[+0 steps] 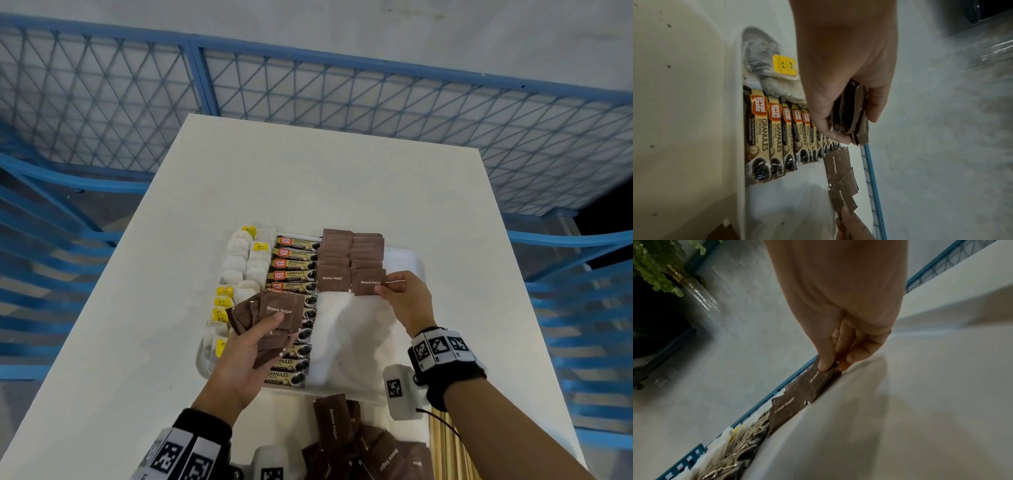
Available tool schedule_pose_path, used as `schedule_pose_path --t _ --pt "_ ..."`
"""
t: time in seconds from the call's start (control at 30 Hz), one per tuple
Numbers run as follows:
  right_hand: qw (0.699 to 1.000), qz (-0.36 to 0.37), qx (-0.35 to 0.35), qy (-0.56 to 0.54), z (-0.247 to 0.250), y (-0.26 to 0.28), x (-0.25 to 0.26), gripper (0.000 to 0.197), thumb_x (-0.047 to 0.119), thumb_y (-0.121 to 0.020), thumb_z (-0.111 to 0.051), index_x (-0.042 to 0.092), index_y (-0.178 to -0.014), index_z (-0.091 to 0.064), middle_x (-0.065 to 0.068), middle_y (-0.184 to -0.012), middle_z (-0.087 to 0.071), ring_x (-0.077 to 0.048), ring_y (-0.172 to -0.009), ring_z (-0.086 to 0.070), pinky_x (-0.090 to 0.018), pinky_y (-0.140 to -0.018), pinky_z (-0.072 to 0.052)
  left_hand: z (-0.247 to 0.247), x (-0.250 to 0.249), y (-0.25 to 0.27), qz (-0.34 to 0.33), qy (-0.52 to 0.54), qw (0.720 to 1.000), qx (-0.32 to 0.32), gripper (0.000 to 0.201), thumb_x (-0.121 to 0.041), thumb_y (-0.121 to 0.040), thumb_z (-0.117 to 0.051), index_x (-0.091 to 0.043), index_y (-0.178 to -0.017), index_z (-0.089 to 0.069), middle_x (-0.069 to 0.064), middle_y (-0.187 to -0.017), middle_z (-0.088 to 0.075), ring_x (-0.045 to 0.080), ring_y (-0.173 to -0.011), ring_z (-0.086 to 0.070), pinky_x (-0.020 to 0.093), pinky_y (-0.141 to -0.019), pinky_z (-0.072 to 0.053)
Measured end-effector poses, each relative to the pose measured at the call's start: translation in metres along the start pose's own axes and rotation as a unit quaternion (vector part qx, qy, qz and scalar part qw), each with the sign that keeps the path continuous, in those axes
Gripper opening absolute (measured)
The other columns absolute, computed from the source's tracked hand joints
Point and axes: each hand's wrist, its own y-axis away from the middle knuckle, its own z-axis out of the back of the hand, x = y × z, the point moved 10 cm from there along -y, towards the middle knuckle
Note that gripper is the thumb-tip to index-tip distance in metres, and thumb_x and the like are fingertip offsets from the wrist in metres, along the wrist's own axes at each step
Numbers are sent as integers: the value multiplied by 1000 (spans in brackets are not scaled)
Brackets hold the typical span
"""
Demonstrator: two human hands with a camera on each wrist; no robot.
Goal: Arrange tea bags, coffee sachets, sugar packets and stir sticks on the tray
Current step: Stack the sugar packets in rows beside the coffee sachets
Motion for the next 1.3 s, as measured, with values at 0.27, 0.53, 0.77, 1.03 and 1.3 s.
schedule_pose_path --t 0.27,0.53,0.77,1.03,1.3 --pt "1000 12 -23 4 -7 -2 0 20 13 -80 -70 16 -90 -53 2 -78 -61 -12 -76 -56 -17 -59 -40 1 3 -2 7 -16 1000 -1 45 -6 -72 -68 -5 -117 -61 7 -80 -74 16 -68 -71 24 -57 -57" --pt "999 26 -30 19 -10 -1 0 20 13 -84 -67 14 -94 -50 3 -71 -54 -13 -72 -52 -13 -59 -38 -1 2 -1 3 -22 1000 5 43 -9 -68 -68 -7 -111 -64 7 -78 -74 15 -66 -70 23 -55 -56" --pt "996 49 -52 48 -9 2 12 26 15 -83 -68 10 -100 -50 -5 -84 -57 -16 -76 -52 -18 -59 -36 -6 2 -1 5 -2 1000 18 21 -7 -82 -62 -10 -102 -66 9 -84 -74 19 -73 -70 27 -62 -59" --pt "975 98 197 14 -70 72 76 26 42 -89 -54 16 -89 -58 3 -83 -59 -8 -74 -52 -16 -68 -41 -12 1 1 -2 -13 999 31 20 -5 -84 -59 -12 -101 -67 8 -86 -74 20 -77 -69 25 -64 -59" --pt "948 57 304 -67 -102 101 68 17 14 -81 -70 10 -92 -57 -1 -82 -65 -7 -64 -59 -14 -54 -47 -8 2 1 -11 -40 999 33 31 -14 -75 -66 -14 -106 -66 9 -94 -73 21 -86 -68 28 -67 -55"
